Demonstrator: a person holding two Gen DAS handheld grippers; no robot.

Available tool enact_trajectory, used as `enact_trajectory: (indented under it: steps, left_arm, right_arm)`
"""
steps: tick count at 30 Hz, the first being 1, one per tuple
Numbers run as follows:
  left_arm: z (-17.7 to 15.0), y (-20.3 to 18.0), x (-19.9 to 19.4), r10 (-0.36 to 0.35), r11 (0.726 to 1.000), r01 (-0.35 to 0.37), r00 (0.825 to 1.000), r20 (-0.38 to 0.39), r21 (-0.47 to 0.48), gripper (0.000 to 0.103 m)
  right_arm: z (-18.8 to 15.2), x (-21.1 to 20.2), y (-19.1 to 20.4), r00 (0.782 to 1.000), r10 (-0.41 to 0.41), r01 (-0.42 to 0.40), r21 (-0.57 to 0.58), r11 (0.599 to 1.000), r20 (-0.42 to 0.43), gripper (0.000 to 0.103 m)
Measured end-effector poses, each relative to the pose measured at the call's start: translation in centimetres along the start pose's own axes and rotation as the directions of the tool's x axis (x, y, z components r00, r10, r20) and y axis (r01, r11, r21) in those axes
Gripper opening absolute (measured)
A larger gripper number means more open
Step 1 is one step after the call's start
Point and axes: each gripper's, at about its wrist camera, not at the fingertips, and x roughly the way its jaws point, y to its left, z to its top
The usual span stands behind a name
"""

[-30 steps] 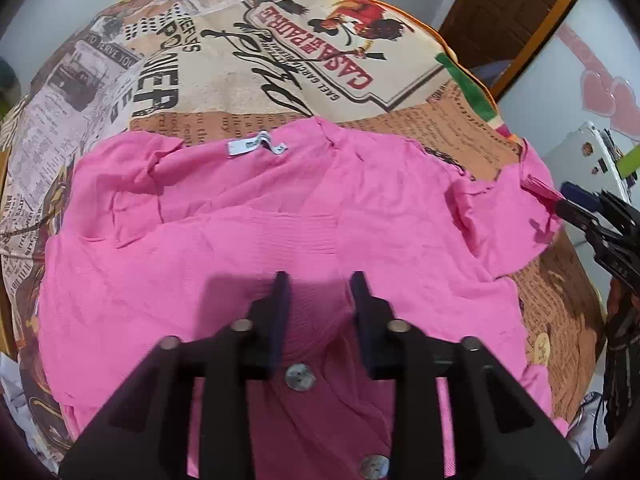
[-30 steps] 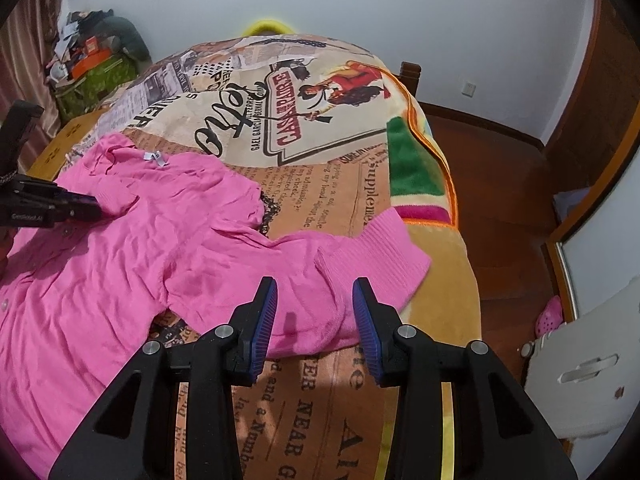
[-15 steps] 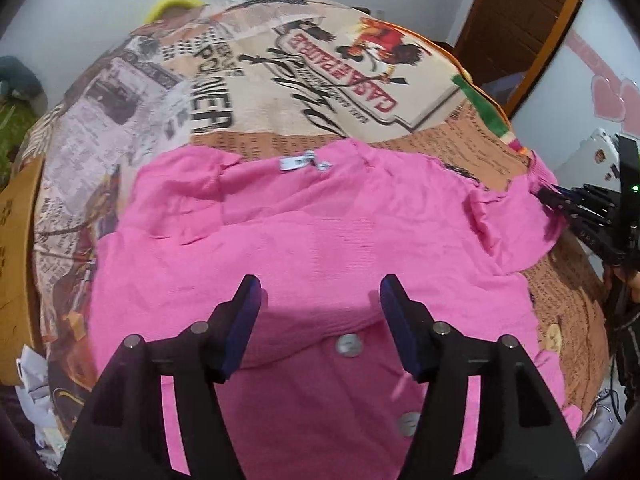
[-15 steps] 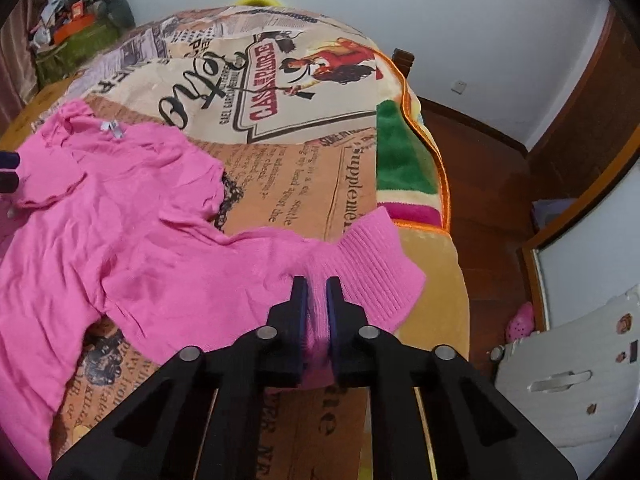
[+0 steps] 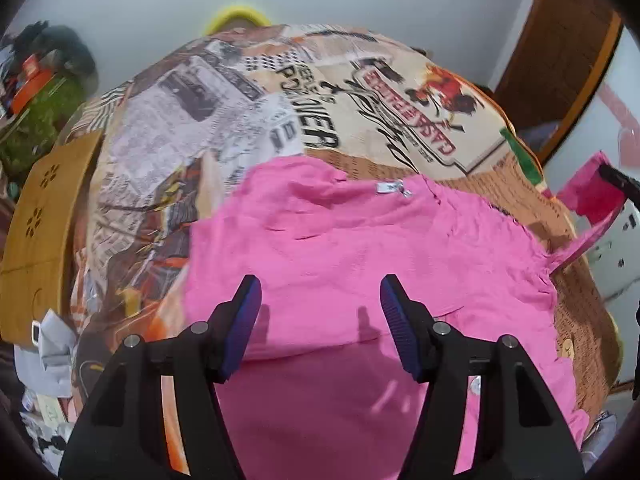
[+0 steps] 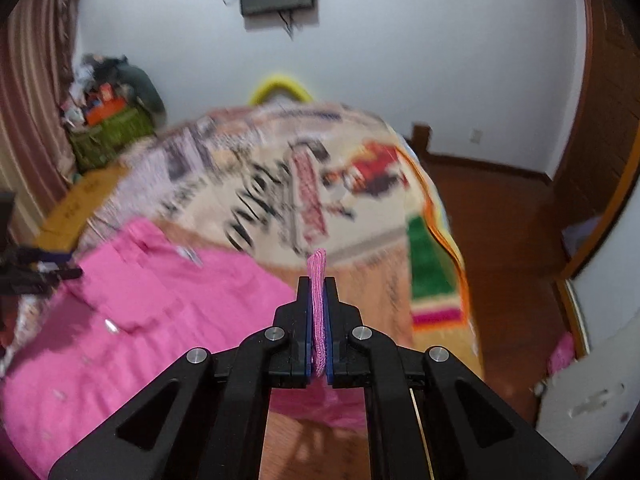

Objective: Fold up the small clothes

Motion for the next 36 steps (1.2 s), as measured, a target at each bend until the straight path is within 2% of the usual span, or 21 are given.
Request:
enact_trajectory:
  steps: [8,14,17,22,27,33,36]
  left_arm:
    - [-1.9,4.1,-3.0,0.049,0.997,-0.046,0.998,0.047,-0.057,0.061]
    - [-3.9,7.3,-4.4,0.079,0.991,-0.073,0.995,0.053,-0.112,0.061]
    - [-4.8,8.7,-4.6,0.090,0.987,-0.083,0.995,0.042,-0.138,0.061]
    - [-6.2,10.5,-4.6,0.087,0.981,-0.084,0.996,0.010,-0.173,0.061]
    - [-6.4,10.6,-4.1,0.070,0.982,-0.070,0.998,-0.010,-0.173,0.061]
    - [-5.6,9.0,-3.7,0.000,0.986,-0.004,1.000,-0.022,-0.169,0.061]
    - [-4.9,7.7,-3.3,-0.047,0.987,0.040,0.998,-0.038,-0.159,0.061]
  right_arm:
    - [4.4,1.1,7.5,0.986,0.145,-0.141,-0.053,0.989,0.082,0.004]
    - [6.2,3.9,13.8,0.969,0.236,-0.226,-0.120,0.967,0.070,0.004]
    - [6.1,5.9,17.1,0.960,0.278,-0.270,-0.153,0.951,0.034,0.004]
    - [4.1,8.0,21.9,0.939,0.339,-0.342,-0.221,0.914,-0.051,0.004]
    - [-0.1,9.6,25.3,0.900,0.372,-0.429,-0.311,0.848,-0.228,0.004]
    - [-4.0,8.7,25.8,0.856,0.361,-0.493,-0.372,0.787,-0.370,0.005]
    - [-4.5,7.4,24.3,0.848,0.366,-0.502,-0.360,0.786,-0.384,0.011]
